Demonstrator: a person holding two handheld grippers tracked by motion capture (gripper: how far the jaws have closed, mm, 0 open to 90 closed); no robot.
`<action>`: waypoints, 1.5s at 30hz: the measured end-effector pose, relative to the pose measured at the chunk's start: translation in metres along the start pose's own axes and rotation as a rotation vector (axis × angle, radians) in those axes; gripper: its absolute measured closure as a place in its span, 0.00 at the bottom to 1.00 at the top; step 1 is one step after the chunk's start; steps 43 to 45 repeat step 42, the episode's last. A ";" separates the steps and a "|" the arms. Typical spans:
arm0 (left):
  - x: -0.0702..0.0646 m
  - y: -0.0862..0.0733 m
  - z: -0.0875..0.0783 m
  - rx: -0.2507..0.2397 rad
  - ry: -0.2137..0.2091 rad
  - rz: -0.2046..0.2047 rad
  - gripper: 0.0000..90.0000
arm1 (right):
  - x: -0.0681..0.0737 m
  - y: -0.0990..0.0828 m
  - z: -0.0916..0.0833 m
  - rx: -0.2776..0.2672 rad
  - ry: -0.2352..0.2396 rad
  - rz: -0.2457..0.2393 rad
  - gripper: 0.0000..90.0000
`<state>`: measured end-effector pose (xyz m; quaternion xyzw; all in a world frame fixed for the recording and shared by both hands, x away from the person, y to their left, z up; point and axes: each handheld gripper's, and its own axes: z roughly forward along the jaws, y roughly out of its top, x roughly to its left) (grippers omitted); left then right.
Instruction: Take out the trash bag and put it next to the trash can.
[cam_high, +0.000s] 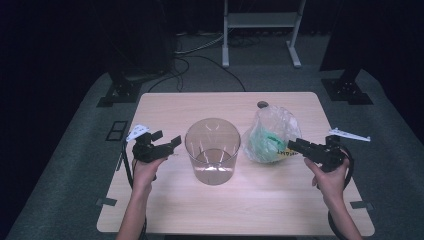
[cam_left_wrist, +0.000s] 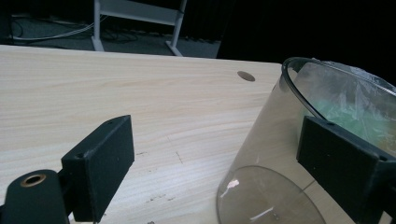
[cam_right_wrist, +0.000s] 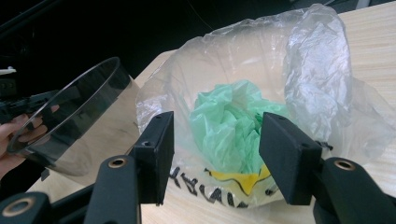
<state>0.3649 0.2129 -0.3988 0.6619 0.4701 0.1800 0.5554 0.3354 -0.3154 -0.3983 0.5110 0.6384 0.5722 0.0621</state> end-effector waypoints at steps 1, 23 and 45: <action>0.000 0.000 0.000 0.000 0.000 0.000 0.11 | 0.000 -0.001 -0.001 -0.003 0.002 -0.001 0.50; 0.000 -0.001 0.000 0.002 0.002 -0.004 0.11 | -0.010 -0.038 -0.002 0.008 0.006 0.039 0.50; 0.001 0.001 -0.001 -0.006 0.004 -0.004 0.11 | -0.002 -0.067 -0.012 -0.037 -0.006 0.036 0.50</action>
